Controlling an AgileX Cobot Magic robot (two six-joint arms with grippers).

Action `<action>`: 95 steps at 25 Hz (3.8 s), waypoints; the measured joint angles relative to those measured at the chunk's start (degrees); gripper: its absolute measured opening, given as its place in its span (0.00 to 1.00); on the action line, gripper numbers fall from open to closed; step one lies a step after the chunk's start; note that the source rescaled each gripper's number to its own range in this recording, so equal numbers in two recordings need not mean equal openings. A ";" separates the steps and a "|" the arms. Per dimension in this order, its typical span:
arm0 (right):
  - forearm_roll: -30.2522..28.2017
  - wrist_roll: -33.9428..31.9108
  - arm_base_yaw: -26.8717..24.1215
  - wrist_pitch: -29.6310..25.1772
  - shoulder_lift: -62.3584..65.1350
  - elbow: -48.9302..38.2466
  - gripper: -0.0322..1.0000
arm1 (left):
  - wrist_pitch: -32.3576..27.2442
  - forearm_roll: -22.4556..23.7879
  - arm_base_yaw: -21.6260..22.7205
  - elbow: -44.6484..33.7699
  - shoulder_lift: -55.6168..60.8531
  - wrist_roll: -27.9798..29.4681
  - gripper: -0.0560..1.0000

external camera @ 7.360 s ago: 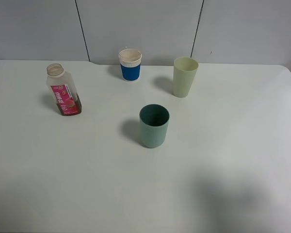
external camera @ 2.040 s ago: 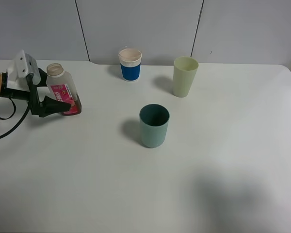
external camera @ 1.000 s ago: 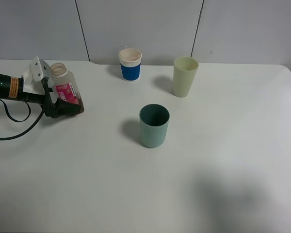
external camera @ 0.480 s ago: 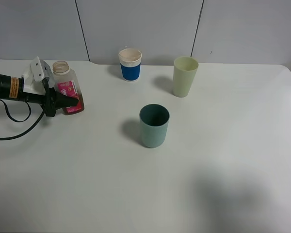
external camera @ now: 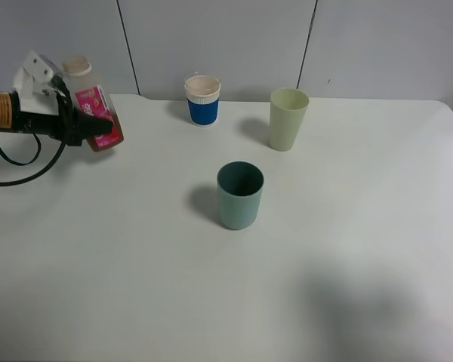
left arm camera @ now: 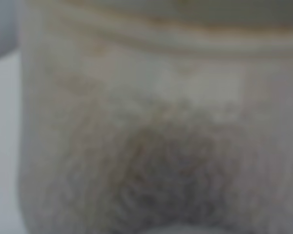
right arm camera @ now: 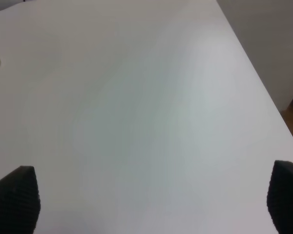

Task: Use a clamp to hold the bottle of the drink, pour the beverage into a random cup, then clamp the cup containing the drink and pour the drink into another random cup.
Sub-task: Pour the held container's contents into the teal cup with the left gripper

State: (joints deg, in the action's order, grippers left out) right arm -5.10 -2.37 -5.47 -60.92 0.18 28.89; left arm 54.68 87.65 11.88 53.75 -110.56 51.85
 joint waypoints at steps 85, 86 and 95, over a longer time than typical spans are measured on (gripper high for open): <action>0.00 0.00 0.00 0.00 0.00 0.00 0.77 | -7.26 -169.20 -67.31 -8.97 7.24 -152.02 0.08; 0.00 0.00 0.00 0.00 0.00 0.00 0.77 | -6.98 -168.66 -67.36 -8.97 6.97 -152.76 0.08; 0.00 0.00 0.00 0.00 0.00 0.00 0.77 | -5.35 -165.35 -67.36 -8.97 4.33 -159.17 0.08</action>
State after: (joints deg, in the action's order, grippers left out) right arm -5.10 -2.37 -5.47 -60.92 0.18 28.89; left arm 49.33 -77.69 -55.48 44.78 -106.22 -107.31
